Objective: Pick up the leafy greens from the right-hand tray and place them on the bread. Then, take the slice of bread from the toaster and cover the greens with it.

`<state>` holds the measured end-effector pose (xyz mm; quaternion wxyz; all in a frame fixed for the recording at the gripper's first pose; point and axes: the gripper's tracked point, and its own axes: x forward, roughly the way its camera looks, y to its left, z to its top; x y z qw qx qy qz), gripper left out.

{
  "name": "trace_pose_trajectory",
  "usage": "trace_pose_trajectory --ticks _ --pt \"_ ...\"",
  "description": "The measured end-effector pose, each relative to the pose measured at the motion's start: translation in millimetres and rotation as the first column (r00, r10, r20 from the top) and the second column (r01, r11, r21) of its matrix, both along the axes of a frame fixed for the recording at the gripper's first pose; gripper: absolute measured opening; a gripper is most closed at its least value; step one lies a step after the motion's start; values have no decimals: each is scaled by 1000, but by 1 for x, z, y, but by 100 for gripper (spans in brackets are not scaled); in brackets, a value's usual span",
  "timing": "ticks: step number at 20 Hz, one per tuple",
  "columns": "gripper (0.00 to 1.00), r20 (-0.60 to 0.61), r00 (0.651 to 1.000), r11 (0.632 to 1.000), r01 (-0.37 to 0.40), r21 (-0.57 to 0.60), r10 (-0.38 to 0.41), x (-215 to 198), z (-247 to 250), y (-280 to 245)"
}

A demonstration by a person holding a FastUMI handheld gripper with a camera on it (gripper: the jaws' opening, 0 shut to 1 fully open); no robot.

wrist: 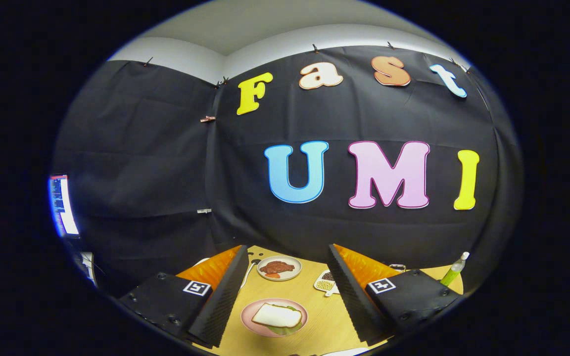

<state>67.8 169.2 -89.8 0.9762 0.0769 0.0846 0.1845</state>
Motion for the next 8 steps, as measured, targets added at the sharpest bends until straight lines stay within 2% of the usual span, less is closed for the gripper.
trace_pose_trajectory --ticks 8 --pt "99 -2 1000 1000 -9 -8 9 -3 3 1"
